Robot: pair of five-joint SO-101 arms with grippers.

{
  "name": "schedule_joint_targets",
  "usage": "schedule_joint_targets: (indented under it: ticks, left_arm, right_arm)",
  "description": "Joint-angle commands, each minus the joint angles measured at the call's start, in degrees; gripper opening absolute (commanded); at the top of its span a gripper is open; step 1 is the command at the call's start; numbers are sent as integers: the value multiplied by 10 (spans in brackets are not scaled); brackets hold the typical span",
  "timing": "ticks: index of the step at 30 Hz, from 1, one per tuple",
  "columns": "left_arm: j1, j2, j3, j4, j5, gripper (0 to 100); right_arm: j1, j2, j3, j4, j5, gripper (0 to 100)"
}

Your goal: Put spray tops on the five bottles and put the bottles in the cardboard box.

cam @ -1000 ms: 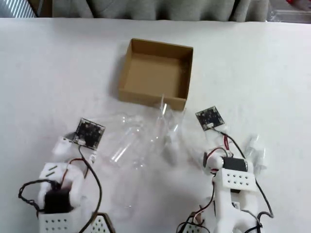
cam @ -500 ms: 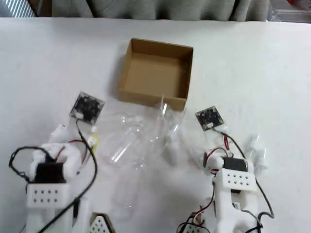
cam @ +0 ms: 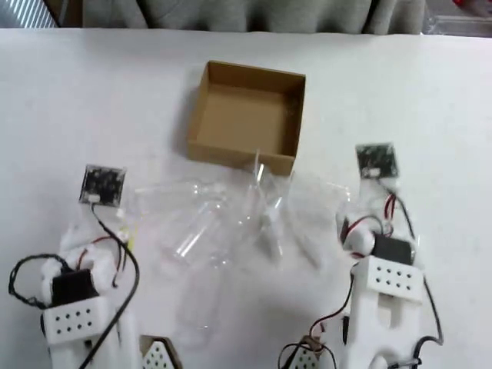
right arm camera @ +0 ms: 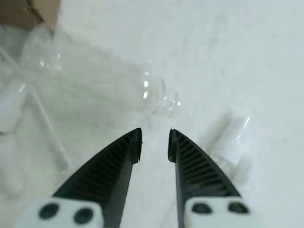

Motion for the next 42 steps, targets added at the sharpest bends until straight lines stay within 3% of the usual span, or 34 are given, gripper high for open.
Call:
schedule_joint_targets:
  ticks: [1,6,10,13,30,42]
  left_arm:
    - [-29,-63,53,-27,9,146]
    - [-47,-162,91,-6,10,131]
    - [-45,-243,123,0,9,23]
    - [-44,-286,131,25,9,36]
    - [-44,-287,132,26,5,21]
    - [-44,-287,132,26,5,21]
  right_arm:
    - [3,-4,-132,43,-60,82]
    - [-60,-4,-227,65,-139,149]
    - [-109,8,-257,52,-171,162]
    - [-135,62,-299,51,-187,162]
    - [-173,611,-673,51,-190,166]
    - [-210,729,-784,67,-193,163]
